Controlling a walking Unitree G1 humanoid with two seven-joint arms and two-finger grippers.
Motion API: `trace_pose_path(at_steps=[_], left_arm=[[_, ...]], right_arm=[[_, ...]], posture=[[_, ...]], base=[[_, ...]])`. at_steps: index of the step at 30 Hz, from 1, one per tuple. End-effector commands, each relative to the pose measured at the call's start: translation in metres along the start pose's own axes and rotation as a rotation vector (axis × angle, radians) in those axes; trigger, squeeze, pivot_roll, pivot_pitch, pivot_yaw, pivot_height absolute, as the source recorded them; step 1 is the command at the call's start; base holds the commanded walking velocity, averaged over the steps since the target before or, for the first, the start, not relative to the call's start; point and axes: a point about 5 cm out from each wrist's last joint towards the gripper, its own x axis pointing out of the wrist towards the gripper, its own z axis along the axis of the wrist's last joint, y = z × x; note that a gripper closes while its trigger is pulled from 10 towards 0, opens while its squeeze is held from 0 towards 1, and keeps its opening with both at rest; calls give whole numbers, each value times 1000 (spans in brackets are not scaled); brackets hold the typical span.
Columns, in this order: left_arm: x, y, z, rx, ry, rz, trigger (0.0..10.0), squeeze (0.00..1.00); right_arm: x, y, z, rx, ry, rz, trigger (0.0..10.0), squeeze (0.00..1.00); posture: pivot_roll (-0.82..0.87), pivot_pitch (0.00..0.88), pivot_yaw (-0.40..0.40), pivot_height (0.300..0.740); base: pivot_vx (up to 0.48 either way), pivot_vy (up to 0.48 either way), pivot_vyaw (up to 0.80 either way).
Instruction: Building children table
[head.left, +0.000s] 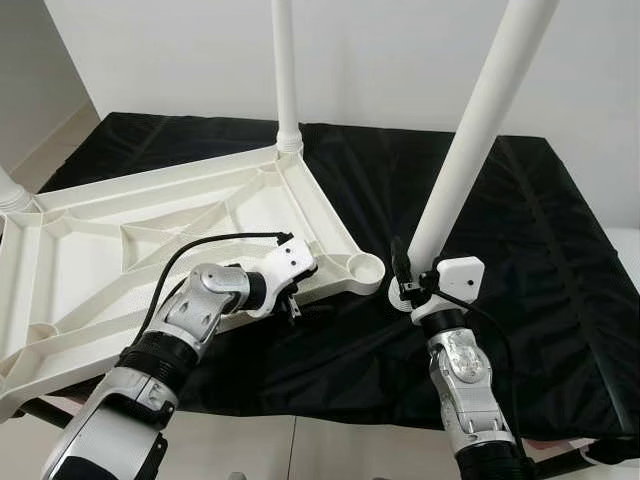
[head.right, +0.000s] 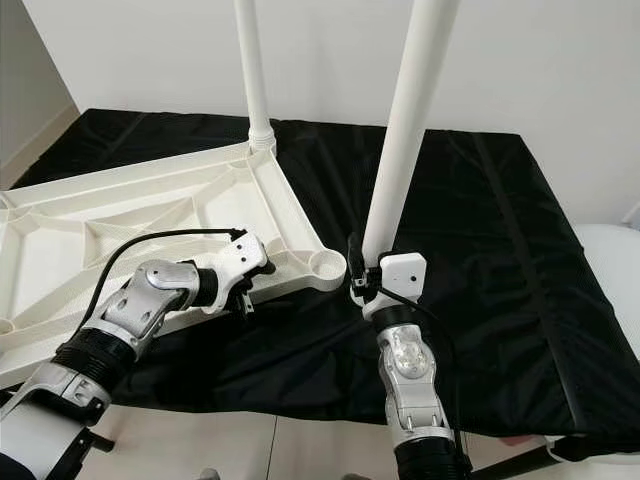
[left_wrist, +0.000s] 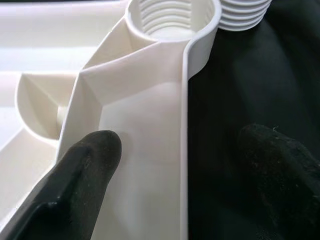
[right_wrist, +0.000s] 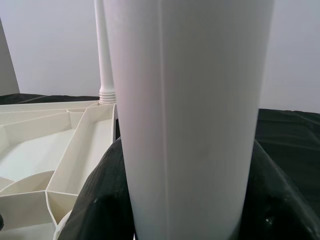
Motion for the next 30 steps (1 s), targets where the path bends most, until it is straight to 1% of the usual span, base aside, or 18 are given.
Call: trace_pose_path(at_steps=[1, 2, 3, 6, 9, 12, 13, 16, 19, 23, 27, 30], left_arm=[[-2, 2, 7, -15, 7, -29, 10000, 0], [-1, 3, 11, -28, 4, -25, 10000, 0], [-1, 3, 11, -28, 4, -25, 10000, 0], [5, 3, 20, -92, -3, -17, 10000, 0], [7, 3, 22, -99, -3, -8, 10000, 0], [19, -3, 28, -139, -14, -1, 10000, 0], [22, -5, 28, -154, -14, 2, 10000, 0], [24, -7, 27, -164, -7, 3, 10000, 0], [29, -14, 21, -195, 15, 7, 10000, 0], [28, -13, 14, -222, 27, 34, 10000, 0], [21, -8, 6, -238, 31, 88, 10000, 0], [13, -4, -4, -275, -6, 161, 10000, 0]], right_arm=[[1, 0, 2, -14, -17, 4, 10000, 0], [1, 1, 2, -13, -17, 4, 10000, 0], [1, 1, 2, -13, -17, 4, 10000, 0], [1, 2, 2, -11, -17, 6, 10000, 0], [2, 1, 3, -11, -18, 5, 10000, 0], [2, 1, 3, -13, -19, 3, 10000, 0], [1, 1, 4, -14, -20, 3, 10000, 0], [2, 0, 4, -15, -20, 3, 10000, 0], [2, -1, 5, -19, -21, -2, 10000, 0], [1, -2, 5, -22, -20, -5, 10000, 0], [1, -2, 5, -22, -21, -5, 10000, 0], [2, -1, 5, -20, -22, -7, 10000, 0]], posture=[[0, 0, 7, 740], [2, 0, 7, 740], [2, 0, 7, 740], [0, 0, 6, 740], [-1, 0, 5, 740], [-7, 0, 2, 740], [-11, 0, 1, 740], [-12, 0, 1, 740], [-21, 0, 1, 740], [-20, 0, 0, 740], [-21, 0, 3, 740], [-19, 0, 3, 740]], base=[[0, 0, 0], [0, 0, 0], [0, 0, 0], [0, 0, 0], [0, 0, 0], [0, 0, 0], [0, 0, 0], [0, 0, 0], [0, 0, 0], [0, 0, 0], [0, 0, 0], [0, 0, 0]])
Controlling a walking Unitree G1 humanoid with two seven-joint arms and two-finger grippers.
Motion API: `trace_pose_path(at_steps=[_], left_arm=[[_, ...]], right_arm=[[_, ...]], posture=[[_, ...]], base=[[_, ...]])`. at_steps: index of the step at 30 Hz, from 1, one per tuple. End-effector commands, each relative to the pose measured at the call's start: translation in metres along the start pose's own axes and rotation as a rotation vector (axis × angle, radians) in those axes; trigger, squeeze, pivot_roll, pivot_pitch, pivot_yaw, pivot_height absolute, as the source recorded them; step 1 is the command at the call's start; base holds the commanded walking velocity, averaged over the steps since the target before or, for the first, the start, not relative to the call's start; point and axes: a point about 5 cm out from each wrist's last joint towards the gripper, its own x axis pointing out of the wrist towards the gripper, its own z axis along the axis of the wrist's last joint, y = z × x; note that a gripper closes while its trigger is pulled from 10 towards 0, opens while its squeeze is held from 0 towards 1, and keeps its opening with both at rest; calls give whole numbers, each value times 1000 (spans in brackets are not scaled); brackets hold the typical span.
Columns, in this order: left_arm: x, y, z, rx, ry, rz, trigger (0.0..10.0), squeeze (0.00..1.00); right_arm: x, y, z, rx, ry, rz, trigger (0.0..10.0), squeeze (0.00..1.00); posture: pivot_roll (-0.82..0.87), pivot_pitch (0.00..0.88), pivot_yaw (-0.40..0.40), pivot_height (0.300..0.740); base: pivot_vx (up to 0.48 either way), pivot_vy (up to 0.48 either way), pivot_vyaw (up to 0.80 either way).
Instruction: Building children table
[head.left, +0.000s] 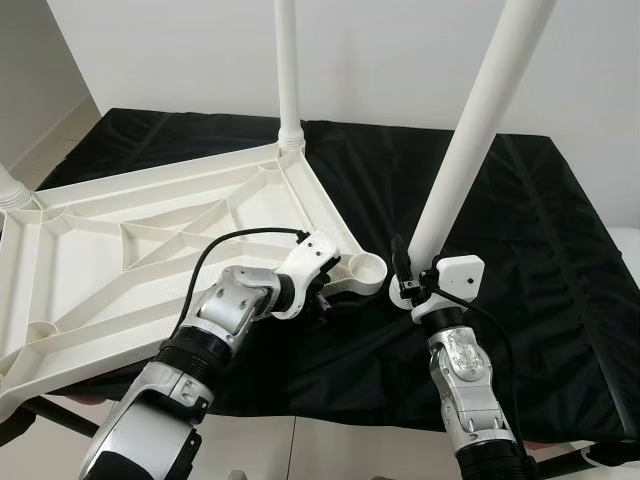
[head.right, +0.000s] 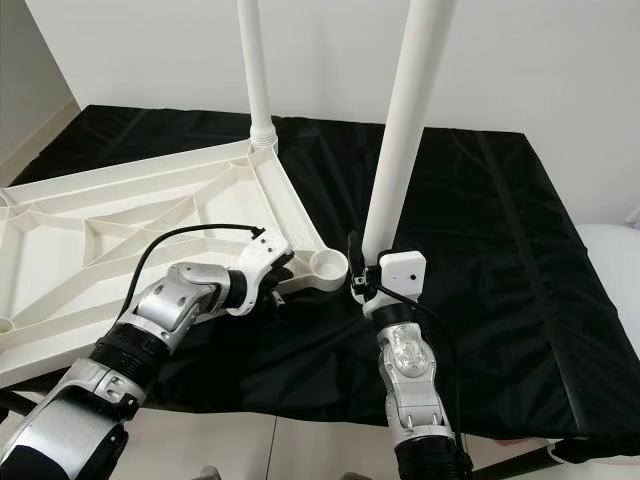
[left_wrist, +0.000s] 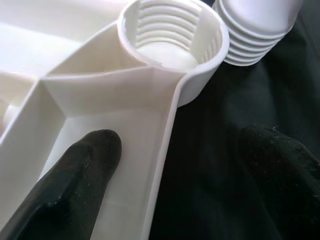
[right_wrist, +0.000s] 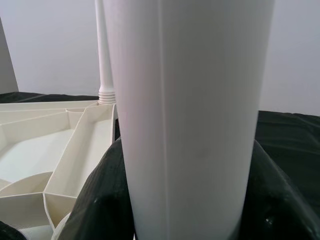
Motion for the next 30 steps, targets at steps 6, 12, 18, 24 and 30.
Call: trace_pose_path(at_steps=[6, 12, 18, 24, 30], left_arm=[[-16, 14, -16, -56, -46, 183, 10000, 0], [-16, 11, -21, -41, -93, 215, 10000, 0], [-9, 11, -22, 60, -108, 296, 10000, 0], [-4, 6, -28, 71, -70, 291, 10000, 0], [2, 1, -30, 76, -33, 271, 10000, 0]], right_arm=[[0, 1, 3, -3, -11, 4, 10000, 0], [3, 3, 3, 1, -12, 15, 10000, 0], [5, 4, 4, 4, -17, 21, 10000, 0], [7, 3, 7, 3, -24, 21, 10000, 0], [12, 2, 12, 3, -46, 21, 10000, 0]], posture=[[-2, 0, -9, 740], [3, 0, -14, 740], [3, 0, -23, 740], [1, 0, -22, 740], [-2, 0, -20, 740]], base=[[0, 0, 0], [0, 0, 0], [0, 0, 0], [0, 0, 0], [0, 0, 0]])
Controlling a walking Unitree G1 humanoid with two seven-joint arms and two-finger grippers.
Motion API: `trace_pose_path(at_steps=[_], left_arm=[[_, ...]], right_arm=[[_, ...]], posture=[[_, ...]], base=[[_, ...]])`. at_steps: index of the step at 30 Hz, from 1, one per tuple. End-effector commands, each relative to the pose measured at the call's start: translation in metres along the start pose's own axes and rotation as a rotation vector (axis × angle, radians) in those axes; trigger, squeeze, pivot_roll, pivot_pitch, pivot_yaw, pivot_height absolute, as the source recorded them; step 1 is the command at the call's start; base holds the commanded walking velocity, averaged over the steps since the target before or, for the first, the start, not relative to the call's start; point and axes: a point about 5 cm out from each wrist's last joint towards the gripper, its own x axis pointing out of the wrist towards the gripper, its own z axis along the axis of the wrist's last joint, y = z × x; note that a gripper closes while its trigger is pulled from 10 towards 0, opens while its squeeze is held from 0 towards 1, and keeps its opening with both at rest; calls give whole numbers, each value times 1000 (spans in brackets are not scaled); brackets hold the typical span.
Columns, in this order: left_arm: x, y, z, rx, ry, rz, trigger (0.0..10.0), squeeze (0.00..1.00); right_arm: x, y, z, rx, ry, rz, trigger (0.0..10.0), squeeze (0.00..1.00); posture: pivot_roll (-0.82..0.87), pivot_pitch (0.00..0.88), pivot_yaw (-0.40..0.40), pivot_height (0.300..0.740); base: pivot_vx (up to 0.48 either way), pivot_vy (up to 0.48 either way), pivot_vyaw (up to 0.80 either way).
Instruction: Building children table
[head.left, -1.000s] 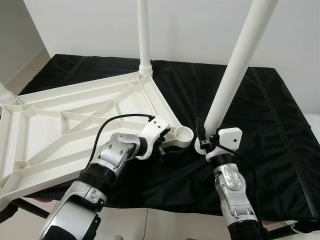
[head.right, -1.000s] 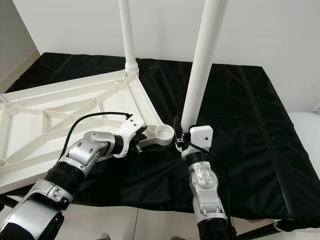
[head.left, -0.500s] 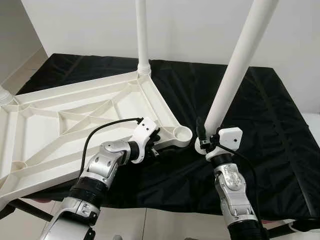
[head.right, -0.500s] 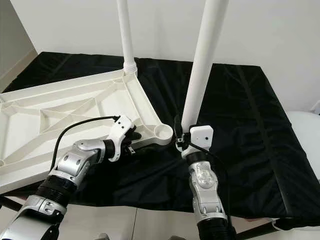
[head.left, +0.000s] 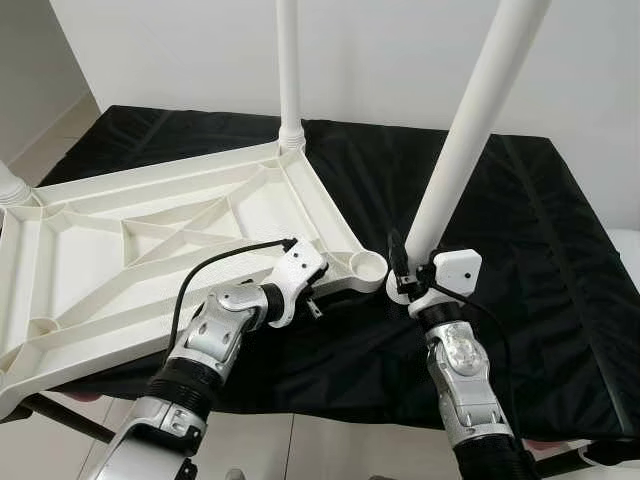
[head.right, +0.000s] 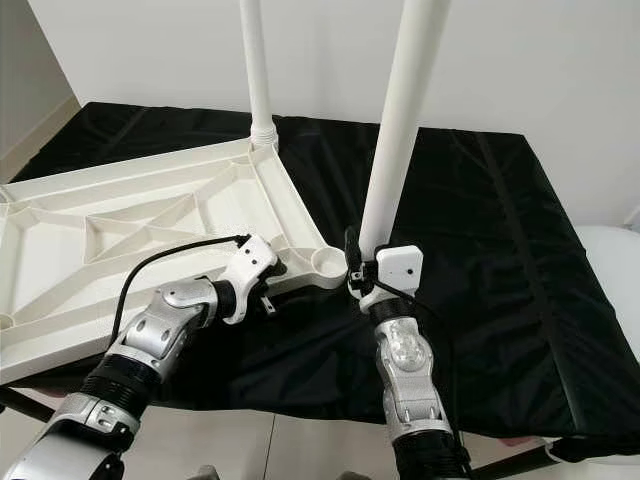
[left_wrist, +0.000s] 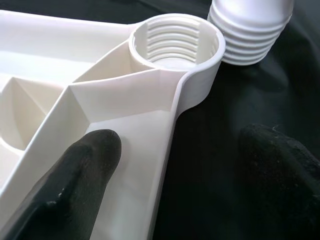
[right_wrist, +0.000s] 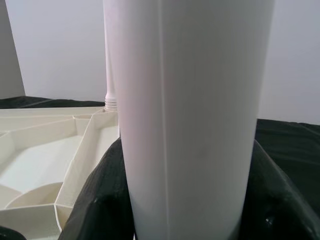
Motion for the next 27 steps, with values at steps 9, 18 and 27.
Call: trace_pose_path(at_steps=[9, 18, 27], left_arm=[[3, 4, -19, -33, 96, 195, 0, 0], [-1, 2, -20, 12, 115, 107, 0, 0], [-6, -2, -20, 46, 127, 29, 2510, 0]], right_arm=[[10, -5, 14, 2, -56, -10, 10000, 0], [32, -27, 33, 20, -118, -47, 10000, 0], [52, -36, 41, 146, -117, -12, 10000, 0]], posture=[[-8, 0, -15, 740], [-15, 0, -11, 740], [-11, 0, -10, 740]], base=[[0, 0, 0], [0, 0, 0], [0, 0, 0]])
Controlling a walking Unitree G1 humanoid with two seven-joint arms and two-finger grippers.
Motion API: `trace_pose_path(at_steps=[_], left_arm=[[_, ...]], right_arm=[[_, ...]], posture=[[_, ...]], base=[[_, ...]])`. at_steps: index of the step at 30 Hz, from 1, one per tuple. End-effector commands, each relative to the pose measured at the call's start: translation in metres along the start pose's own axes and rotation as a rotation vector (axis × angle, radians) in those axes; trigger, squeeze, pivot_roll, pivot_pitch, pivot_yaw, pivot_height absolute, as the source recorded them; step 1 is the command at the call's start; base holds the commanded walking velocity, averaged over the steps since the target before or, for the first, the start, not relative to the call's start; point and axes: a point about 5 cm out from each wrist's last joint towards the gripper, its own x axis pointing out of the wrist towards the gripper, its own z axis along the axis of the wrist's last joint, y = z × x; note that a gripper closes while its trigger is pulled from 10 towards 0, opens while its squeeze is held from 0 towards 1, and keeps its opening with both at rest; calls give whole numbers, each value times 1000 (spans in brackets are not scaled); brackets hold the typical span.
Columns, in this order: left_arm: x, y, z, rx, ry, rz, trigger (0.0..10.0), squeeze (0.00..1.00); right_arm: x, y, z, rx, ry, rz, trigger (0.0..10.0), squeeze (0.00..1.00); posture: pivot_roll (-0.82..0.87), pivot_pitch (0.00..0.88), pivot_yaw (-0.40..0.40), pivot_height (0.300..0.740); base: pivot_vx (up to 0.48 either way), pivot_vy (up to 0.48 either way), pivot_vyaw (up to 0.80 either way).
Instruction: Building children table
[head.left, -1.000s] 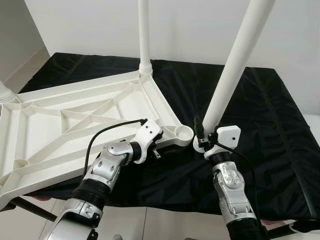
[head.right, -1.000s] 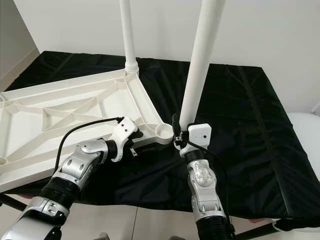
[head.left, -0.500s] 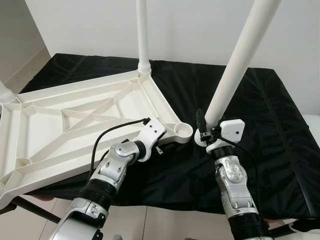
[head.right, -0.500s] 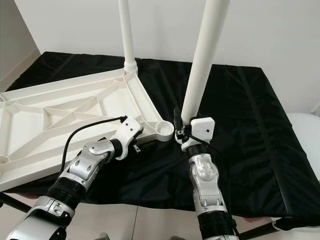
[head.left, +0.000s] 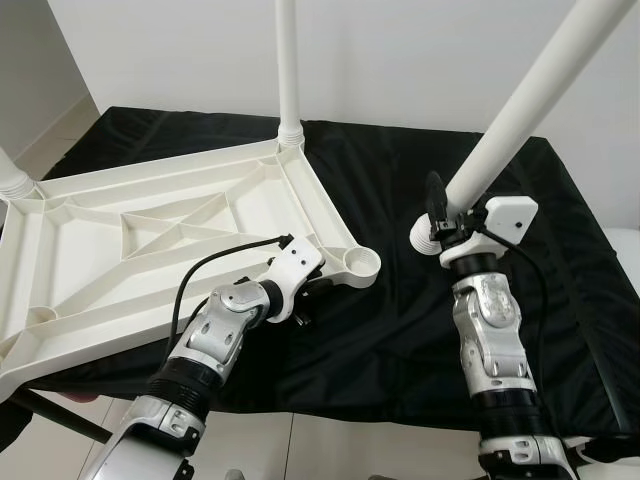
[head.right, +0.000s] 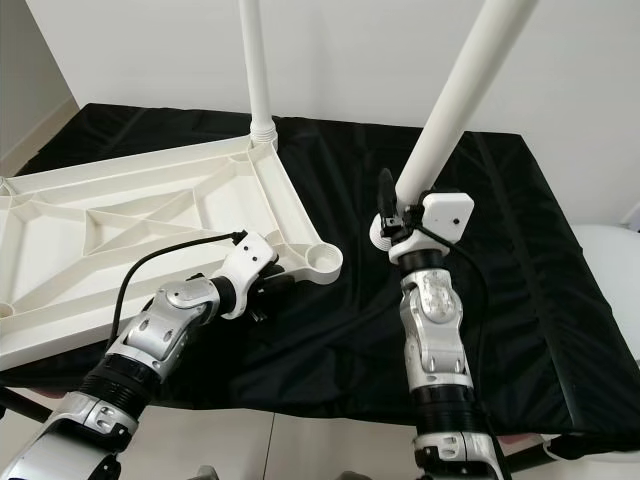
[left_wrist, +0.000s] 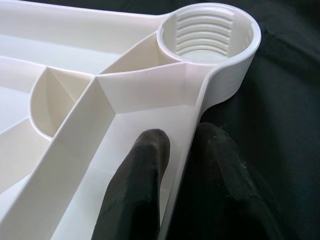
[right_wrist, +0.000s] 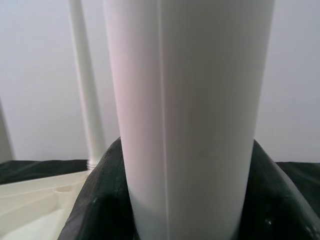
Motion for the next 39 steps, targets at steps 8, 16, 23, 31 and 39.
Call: trace_pose_path(at_steps=[8, 16, 23, 31, 39], left_arm=[[-4, -10, -21, 20, 115, -131, 10000, 0], [-5, -10, -20, 29, 117, -134, 10000, 0], [-6, -10, -17, 22, 105, -127, 10000, 0], [-7, -11, -15, 18, 99, -121, 10000, 0], [-8, -13, -14, 11, 94, -113, 10000, 0]], right_arm=[[12, -4, -9, 99, 99, 151, 10000, 0], [17, -4, -16, 127, 179, 323, 10000, 0], [20, 2, -25, 156, 248, 534, 10000, 0], [23, 12, -26, 189, 256, 612, 10000, 0], [24, 34, -27, 254, 234, 709, 10000, 0]], posture=[[-7, 0, -12, 740], [0, 0, -20, 740], [15, 0, -36, 740], [27, 0, -44, 740], [37, 0, -53, 740]], base=[[0, 0, 0], [0, 0, 0], [0, 0, 0], [0, 0, 0], [0, 0, 0]])
